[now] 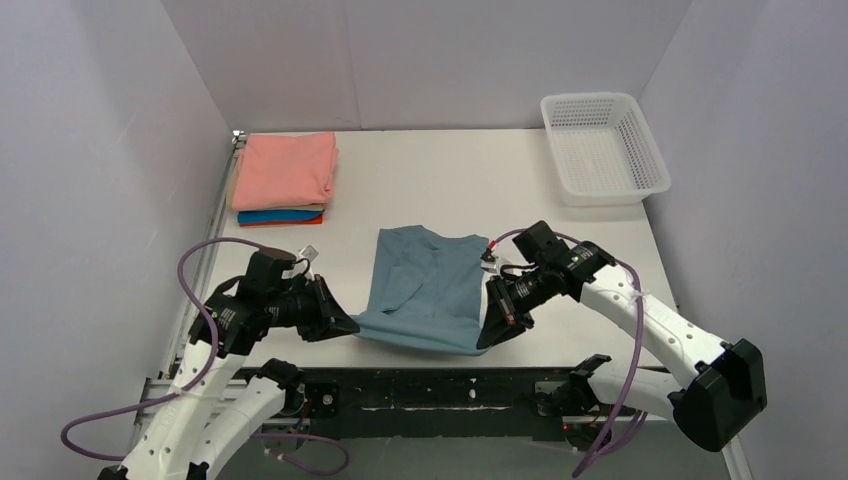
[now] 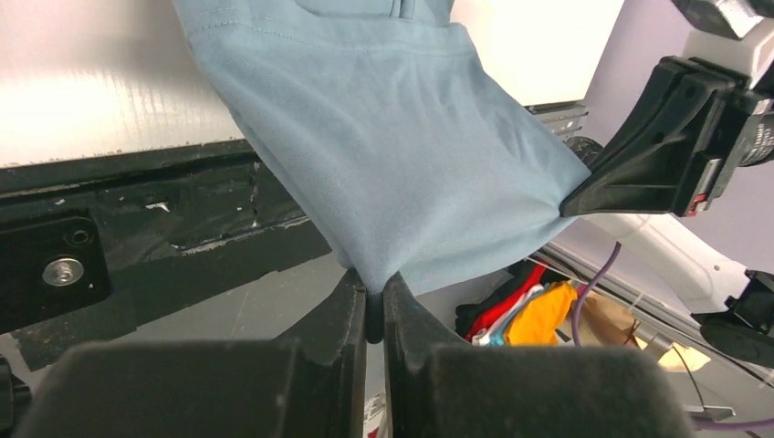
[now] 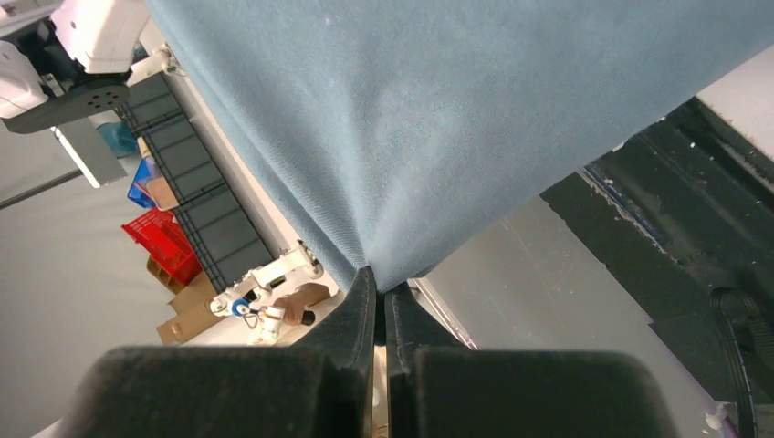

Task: Fold and stack the t-shirts
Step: Fold the long partially folded tshirt into a neat square, then smooth out wrinkles on the folded tshirt, then put the neatly folded tshirt into the corner of the board with the left arm

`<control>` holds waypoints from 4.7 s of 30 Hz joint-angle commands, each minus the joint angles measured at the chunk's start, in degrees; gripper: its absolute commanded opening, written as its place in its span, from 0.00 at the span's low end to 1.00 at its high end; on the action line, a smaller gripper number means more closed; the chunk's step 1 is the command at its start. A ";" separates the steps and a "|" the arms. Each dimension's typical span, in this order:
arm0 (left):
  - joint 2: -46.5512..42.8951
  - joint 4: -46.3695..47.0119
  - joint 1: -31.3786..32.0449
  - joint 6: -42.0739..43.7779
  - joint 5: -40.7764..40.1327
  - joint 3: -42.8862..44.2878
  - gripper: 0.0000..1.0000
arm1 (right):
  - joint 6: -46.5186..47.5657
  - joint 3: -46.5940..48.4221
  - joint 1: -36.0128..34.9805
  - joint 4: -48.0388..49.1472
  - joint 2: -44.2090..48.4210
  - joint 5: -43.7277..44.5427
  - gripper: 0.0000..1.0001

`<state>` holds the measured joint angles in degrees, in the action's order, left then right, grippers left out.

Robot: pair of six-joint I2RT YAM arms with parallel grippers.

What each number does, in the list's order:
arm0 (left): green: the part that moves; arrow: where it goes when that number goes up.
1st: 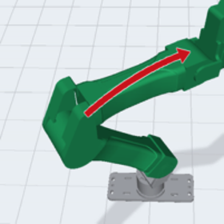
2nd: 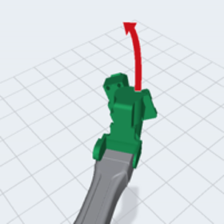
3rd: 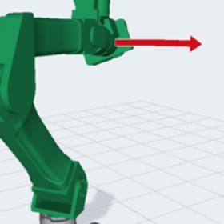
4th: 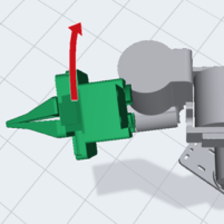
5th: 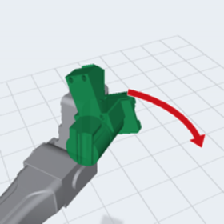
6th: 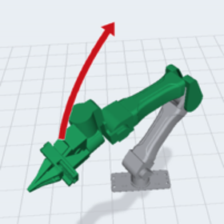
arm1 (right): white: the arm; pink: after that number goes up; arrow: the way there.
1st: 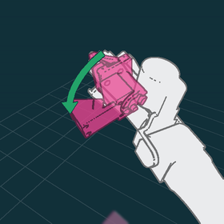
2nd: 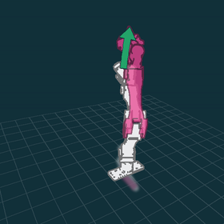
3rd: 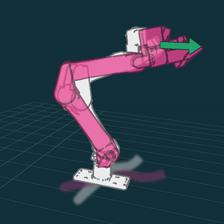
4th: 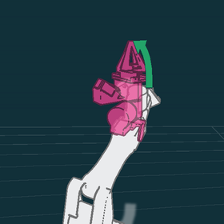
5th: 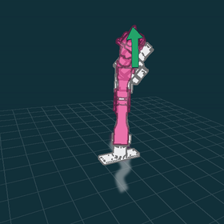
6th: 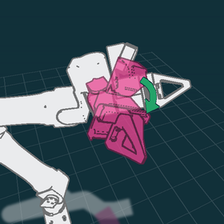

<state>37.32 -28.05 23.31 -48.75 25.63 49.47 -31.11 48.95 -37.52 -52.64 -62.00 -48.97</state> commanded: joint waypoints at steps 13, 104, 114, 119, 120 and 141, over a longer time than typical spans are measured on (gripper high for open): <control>25.31 10.29 -1.33 7.10 -19.87 12.99 0.00 | 13.47 16.11 20.01 -6.95 -15.09 0.39 0.01; 69.61 29.33 -4.23 14.50 -10.21 18.67 0.98 | -6.26 -3.33 25.56 29.26 14.80 61.36 0.89; 74.38 24.54 3.16 14.82 -21.47 22.14 0.88 | -5.98 -3.75 25.65 30.40 11.70 61.31 0.88; 78.95 24.57 4.24 11.84 -21.76 24.32 0.72 | -5.16 -3.44 25.67 30.41 9.88 61.00 0.88; 79.64 24.55 4.76 11.87 -21.91 24.68 0.68 | -5.00 -3.42 25.65 30.52 9.66 61.01 0.88; 84.25 6.81 9.86 23.13 -52.44 43.71 0.00 | -2.79 -5.50 26.22 36.49 5.57 57.77 0.87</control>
<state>119.31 -8.29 33.98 -33.61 -9.23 89.54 -35.33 42.92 -11.70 -19.35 -55.86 9.52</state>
